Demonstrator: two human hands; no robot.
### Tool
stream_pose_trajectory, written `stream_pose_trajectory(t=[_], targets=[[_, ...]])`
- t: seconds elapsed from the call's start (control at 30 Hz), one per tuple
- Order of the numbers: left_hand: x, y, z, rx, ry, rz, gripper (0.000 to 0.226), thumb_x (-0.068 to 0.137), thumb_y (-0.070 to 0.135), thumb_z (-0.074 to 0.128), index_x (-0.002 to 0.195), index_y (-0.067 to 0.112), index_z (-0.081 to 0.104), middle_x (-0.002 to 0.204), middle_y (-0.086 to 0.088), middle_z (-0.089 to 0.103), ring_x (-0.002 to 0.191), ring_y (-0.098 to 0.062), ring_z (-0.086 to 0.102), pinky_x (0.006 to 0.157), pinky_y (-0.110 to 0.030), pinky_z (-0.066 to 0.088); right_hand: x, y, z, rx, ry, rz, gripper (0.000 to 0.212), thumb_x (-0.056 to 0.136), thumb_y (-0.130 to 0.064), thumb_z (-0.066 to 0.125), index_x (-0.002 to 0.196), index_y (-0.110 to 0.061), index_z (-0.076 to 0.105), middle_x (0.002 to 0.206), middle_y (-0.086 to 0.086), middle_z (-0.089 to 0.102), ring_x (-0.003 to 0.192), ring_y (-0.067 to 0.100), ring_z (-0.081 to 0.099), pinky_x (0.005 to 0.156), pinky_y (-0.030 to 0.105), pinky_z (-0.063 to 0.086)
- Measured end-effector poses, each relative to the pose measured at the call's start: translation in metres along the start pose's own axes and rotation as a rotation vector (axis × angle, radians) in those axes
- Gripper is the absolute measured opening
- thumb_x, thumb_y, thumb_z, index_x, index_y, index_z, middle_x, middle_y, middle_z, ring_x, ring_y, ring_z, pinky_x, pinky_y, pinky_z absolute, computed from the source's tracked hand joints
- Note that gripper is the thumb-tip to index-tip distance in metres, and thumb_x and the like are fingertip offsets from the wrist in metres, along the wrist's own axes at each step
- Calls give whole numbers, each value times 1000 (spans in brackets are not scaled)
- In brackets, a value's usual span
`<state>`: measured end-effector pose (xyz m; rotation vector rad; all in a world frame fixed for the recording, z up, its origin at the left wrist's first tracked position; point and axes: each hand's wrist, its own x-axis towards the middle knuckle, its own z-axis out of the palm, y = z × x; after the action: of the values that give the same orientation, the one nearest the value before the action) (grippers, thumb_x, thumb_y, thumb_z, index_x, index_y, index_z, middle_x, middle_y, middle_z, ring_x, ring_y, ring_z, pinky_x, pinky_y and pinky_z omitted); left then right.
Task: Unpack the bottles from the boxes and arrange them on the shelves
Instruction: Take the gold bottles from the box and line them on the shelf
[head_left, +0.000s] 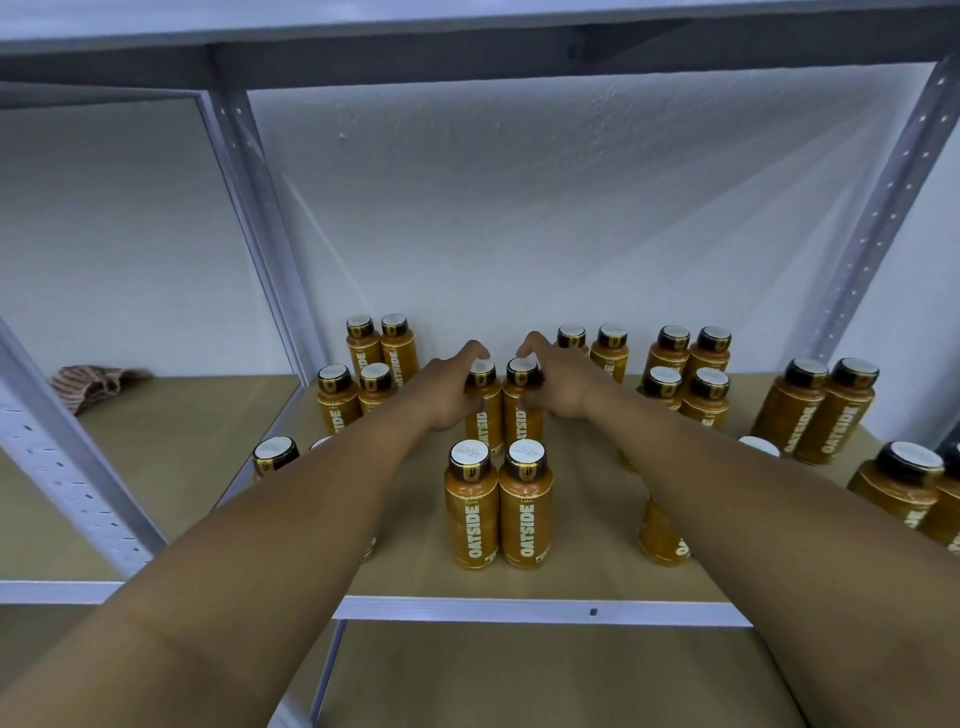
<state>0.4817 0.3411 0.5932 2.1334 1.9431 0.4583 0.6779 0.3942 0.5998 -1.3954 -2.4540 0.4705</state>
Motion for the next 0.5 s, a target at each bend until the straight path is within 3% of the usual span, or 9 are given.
stream_pose_trajectory(t=[0.27, 0.5], targets=[[-5, 0, 1, 0, 6, 1, 64, 96, 26, 68, 145, 32, 28, 122, -14, 64, 90, -26, 63, 71, -32, 54, -4, -1, 2, -10, 11, 6, 70, 82, -33, 80, 136, -29, 35, 119, 12, 59, 101, 26, 60, 82, 39, 54], [-9, 0, 2, 16, 13, 4, 64, 97, 24, 67, 146, 32, 27, 125, -14, 63, 91, -25, 63, 69, -31, 53, -9, -3, 3, -7, 17, -8, 69, 84, -30, 79, 138, -28, 35, 122, 11, 60, 104, 26, 60, 83, 38, 55]])
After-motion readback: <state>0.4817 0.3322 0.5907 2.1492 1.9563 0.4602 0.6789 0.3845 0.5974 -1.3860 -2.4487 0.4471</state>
